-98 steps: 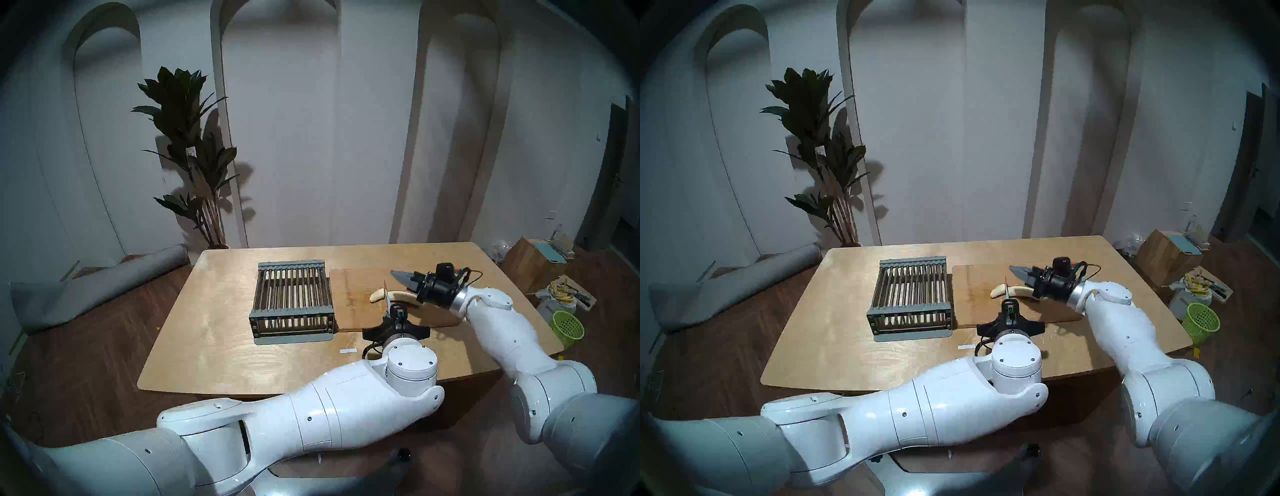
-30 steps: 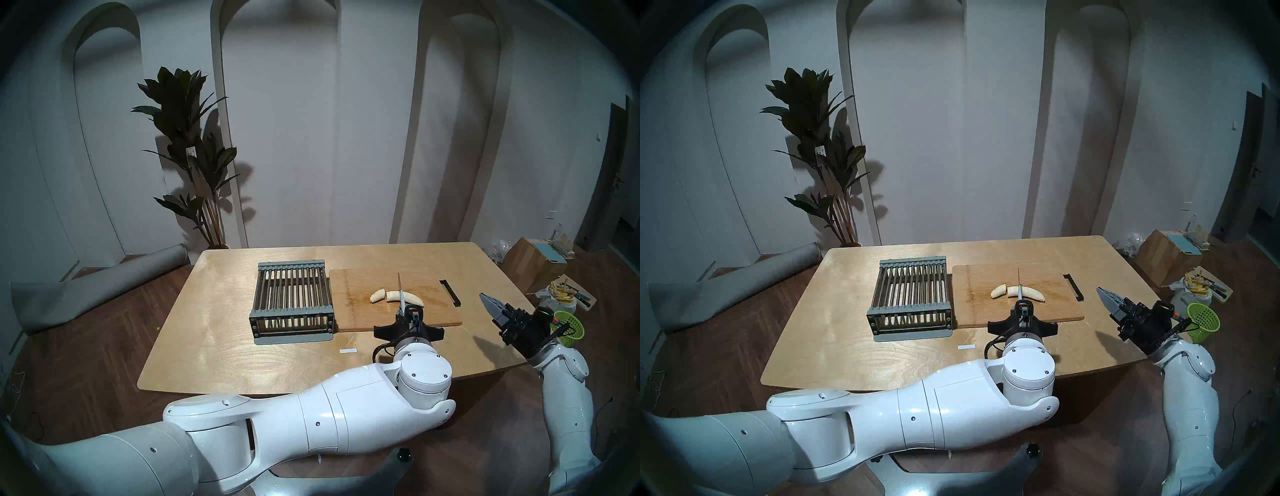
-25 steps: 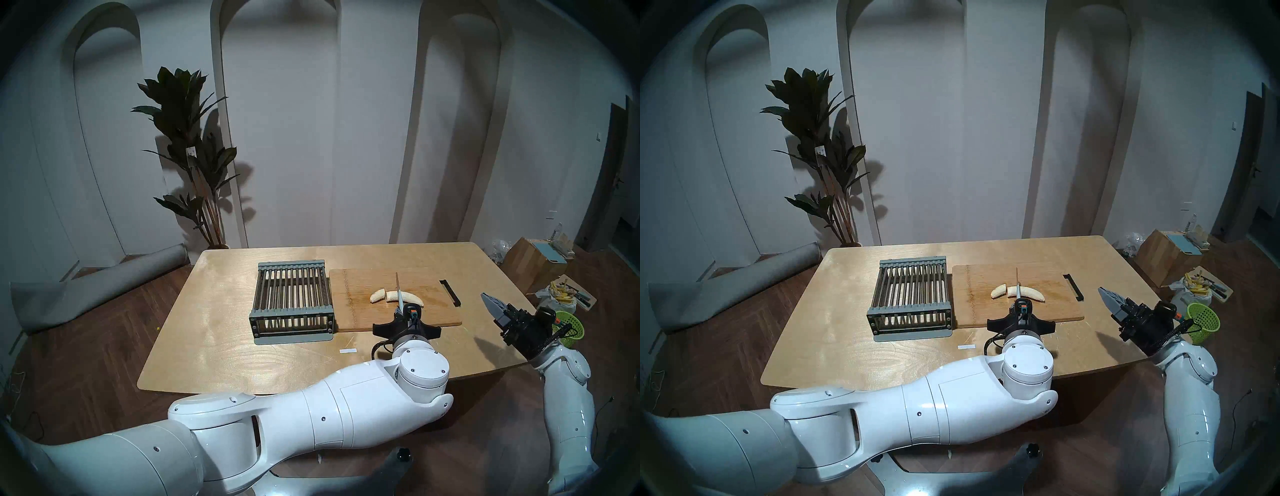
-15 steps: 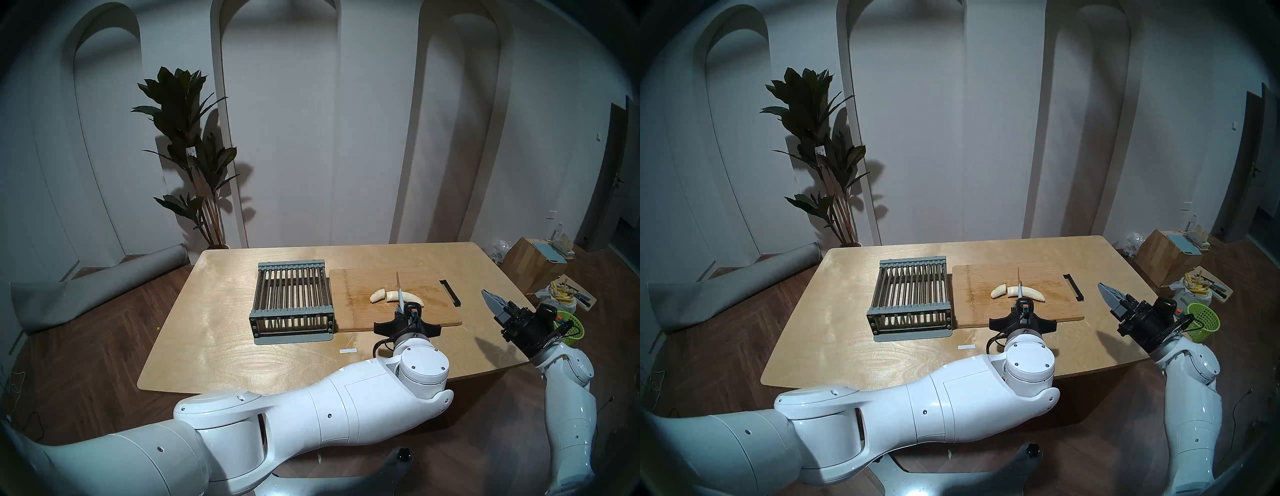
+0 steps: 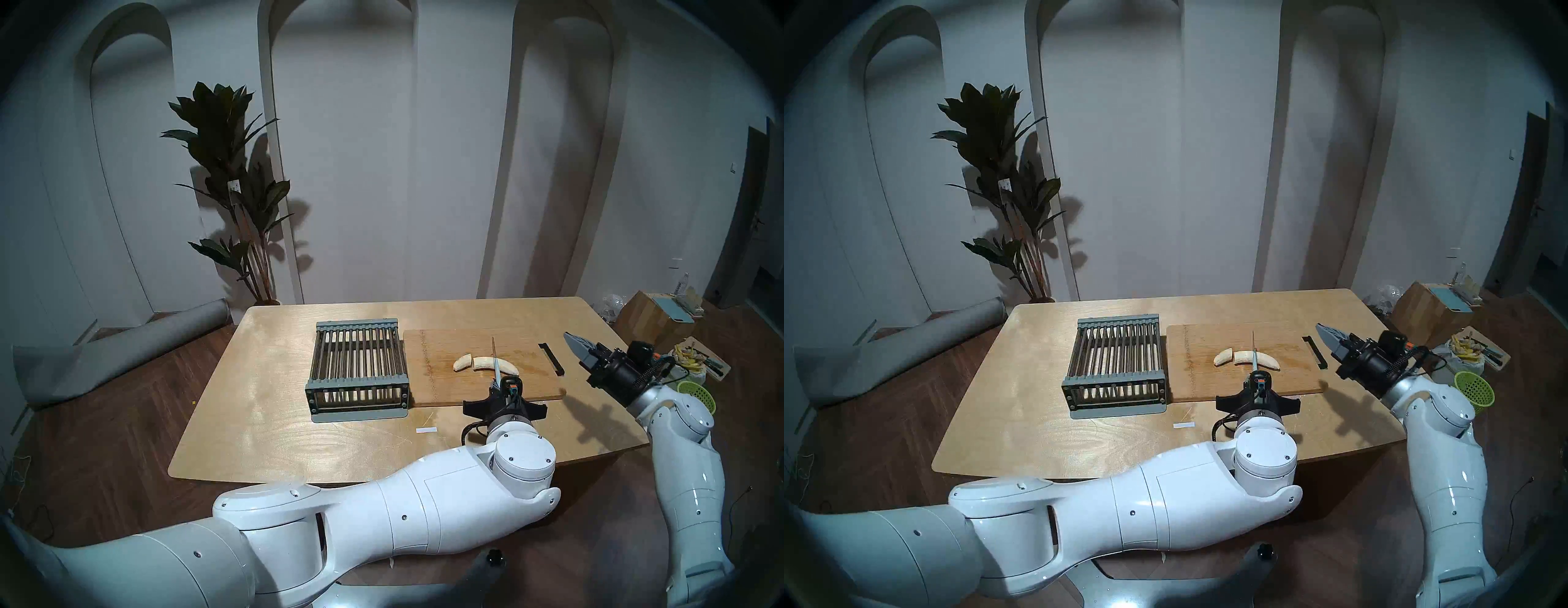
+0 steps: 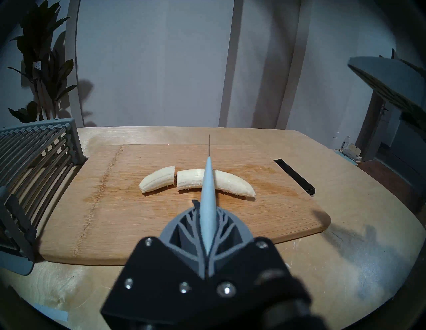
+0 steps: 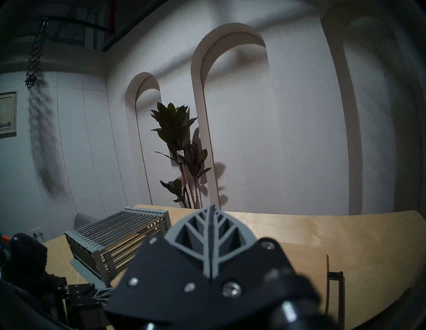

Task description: Cut the banana into four pieces on the cutting board

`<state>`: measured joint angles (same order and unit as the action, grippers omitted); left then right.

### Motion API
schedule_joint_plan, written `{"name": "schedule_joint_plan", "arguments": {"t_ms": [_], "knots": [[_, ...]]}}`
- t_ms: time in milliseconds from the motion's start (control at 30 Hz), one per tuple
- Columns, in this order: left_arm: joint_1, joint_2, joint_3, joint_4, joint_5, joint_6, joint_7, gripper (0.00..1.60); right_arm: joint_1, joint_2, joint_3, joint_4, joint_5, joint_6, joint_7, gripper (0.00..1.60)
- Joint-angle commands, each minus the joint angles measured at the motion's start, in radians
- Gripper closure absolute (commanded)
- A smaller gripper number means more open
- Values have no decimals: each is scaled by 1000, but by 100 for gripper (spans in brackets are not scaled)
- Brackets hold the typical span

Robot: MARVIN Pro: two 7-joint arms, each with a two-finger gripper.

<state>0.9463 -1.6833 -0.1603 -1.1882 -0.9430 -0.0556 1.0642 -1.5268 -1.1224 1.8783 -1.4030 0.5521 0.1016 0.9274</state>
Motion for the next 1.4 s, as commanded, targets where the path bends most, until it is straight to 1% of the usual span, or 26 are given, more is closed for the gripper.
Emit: {"name": "schedule_joint_plan", "arguments": {"t_ms": [0, 33, 67, 100, 167, 200, 233, 300, 367, 433, 467, 533, 667, 700, 733, 767, 900, 967, 1000, 1067, 1100, 1167, 1200, 1233, 1333, 1367], "knots": [[-14, -1, -5, -17, 5, 1, 2, 160, 116, 24, -112, 25, -22, 3, -71, 160], [-15, 1, -6, -17, 4, 1, 2, 160, 142, 22, -126, 48, -32, 6, -72, 160], [-15, 2, -6, -16, 3, 3, 2, 160, 125, 28, -137, 34, -27, 3, -89, 160], [-16, 3, -6, -17, 3, 4, 2, 160, 145, 27, -150, 53, -34, 3, -91, 160], [-16, 4, -6, -17, 2, 4, 2, 160, 146, 28, -159, 56, -34, 1, -98, 160], [-17, 4, -6, -16, 1, 7, 1, 160, 158, 30, -179, 72, -40, 1, -110, 160], [-17, 5, -7, -16, 0, 7, 0, 160, 191, 27, -190, 106, -50, 3, -104, 160], [-18, 5, -6, -14, -1, 10, -2, 160, 203, 28, -206, 126, -58, 1, -113, 160], [-18, 5, -6, -11, -2, 11, -4, 160, 196, 30, -214, 124, -60, -3, -124, 160], [-19, 5, -5, -7, -5, 15, -7, 160, 224, 25, -232, 152, -70, -3, -130, 160], [-18, 5, -5, -7, -6, 16, -9, 160, 259, 22, -247, 183, -80, -1, -123, 160], [-18, 5, -6, -6, -6, 17, -10, 160, 243, 22, -246, 164, -77, -3, -134, 160], [-19, 5, -8, -6, -8, 23, -13, 160, 285, 14, -277, 201, -97, -3, -139, 160], [-20, 5, -9, -6, -8, 25, -14, 160, 311, 11, -289, 224, -103, -3, -135, 160], [-19, 4, -11, -5, -9, 29, -16, 160, 307, 6, -296, 217, -106, -7, -140, 160], [-19, 3, -11, -4, -10, 30, -17, 160, 333, 2, -308, 242, -111, -7, -134, 160], [-18, 1, -13, -2, -11, 33, -21, 160, 348, -7, -325, 257, -121, -14, -132, 160], [-18, 0, -15, 0, -12, 36, -24, 160, 371, -17, -347, 290, -132, -25, -121, 160], [-18, 0, -16, 1, -12, 37, -25, 160, 401, -19, -362, 327, -138, -30, -106, 160], [-18, 0, -16, 1, -13, 38, -26, 160, 385, -23, -360, 312, -139, -34, -109, 160], [-17, 0, -18, 2, -14, 39, -28, 160, 421, -31, -383, 363, -150, -47, -87, 160], [-17, 0, -19, 2, -14, 39, -28, 160, 419, -35, -386, 366, -153, -51, -84, 160], [-17, 0, -20, 2, -14, 39, -29, 160, 442, -39, -398, 398, -158, -59, -71, 160], [-17, 1, -20, 1, -14, 40, -29, 160, 434, -44, -398, 394, -160, -62, -73, 160], [-18, 6, -23, -4, -14, 40, -28, 160, 490, -55, -426, 479, -169, -92, -31, 160], [-17, 6, -24, -5, -13, 40, -28, 160, 468, -59, -416, 456, -170, -93, -39, 160]]}}
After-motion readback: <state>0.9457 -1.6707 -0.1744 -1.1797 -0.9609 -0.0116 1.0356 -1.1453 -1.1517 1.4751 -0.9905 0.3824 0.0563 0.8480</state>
